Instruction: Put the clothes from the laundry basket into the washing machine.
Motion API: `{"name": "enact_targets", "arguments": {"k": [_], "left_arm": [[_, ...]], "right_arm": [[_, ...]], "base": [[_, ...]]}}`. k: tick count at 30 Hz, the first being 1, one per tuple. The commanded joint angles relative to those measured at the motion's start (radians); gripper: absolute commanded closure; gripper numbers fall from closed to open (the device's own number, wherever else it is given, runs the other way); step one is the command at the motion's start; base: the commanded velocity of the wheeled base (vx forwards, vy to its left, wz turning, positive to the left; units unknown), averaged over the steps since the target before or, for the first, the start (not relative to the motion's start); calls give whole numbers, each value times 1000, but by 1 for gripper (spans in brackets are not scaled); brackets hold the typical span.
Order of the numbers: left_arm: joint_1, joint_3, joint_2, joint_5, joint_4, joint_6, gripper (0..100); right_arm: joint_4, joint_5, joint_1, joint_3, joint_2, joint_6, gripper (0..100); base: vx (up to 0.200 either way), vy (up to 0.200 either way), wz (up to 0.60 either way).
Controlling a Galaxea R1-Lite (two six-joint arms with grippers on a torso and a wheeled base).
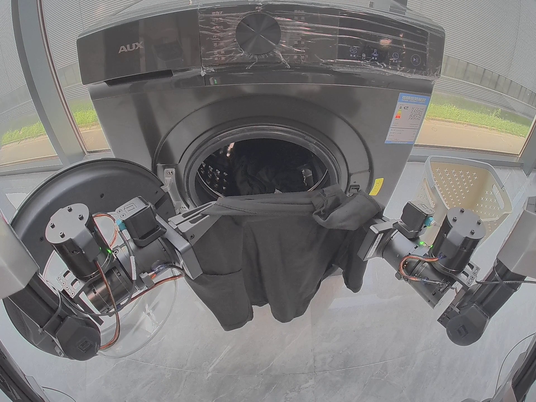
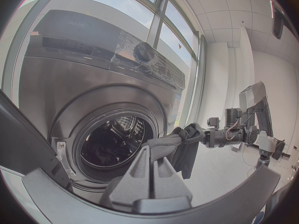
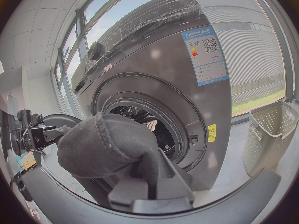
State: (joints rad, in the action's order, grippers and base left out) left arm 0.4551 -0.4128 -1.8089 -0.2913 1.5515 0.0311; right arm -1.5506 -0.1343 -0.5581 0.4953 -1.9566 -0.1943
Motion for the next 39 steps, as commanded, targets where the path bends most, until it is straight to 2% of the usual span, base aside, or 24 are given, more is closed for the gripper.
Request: {"name": "enact_targets", "arguments": {"k": [1, 11, 12, 15, 17, 20, 25, 30, 32, 35, 39], "left_arm": [[2, -6, -3, 0, -1, 3, 100], [8, -41, -4, 4, -1, 7, 100], [13, -44, -6, 4, -1, 7, 100], [30, -58, -15, 11, -1, 6, 100], [33, -95, -21, 29, -2, 9, 100], [31, -149, -40, 43, -14, 9, 100], [27, -196, -55, 44, -27, 9, 100], [34, -201, -69, 44, -33, 7, 100], [45, -216, -90, 44, -33, 4, 100], [54, -219, -95, 44, -33, 4, 100], [71, -225, -113, 41, -18, 4, 100]], "right_arm": [[-2, 1, 0, -1, 2, -2, 100], [1, 25, -17, -80, 13, -16, 100], [3, 25, -19, -83, 12, -16, 0], [3, 24, -43, -109, 5, -17, 0], [3, 16, -80, -166, -2, -16, 0], [3, 28, -91, -235, -27, -1, 0], [3, 82, -89, -313, -61, 30, 0], [3, 93, -97, -308, -77, 35, 0], [3, 114, -140, -294, -84, 32, 0], [1, 116, -158, -267, -104, 35, 0], [1, 116, -151, -136, -186, 44, 0]], "base": [[0, 0, 0], [0, 0, 0], [0, 0, 0], [0, 0, 0], [0, 0, 0], [0, 0, 0], [0, 0, 0], [0, 0, 0], [0, 0, 0], [0, 0, 0], [0, 0, 0]]}}
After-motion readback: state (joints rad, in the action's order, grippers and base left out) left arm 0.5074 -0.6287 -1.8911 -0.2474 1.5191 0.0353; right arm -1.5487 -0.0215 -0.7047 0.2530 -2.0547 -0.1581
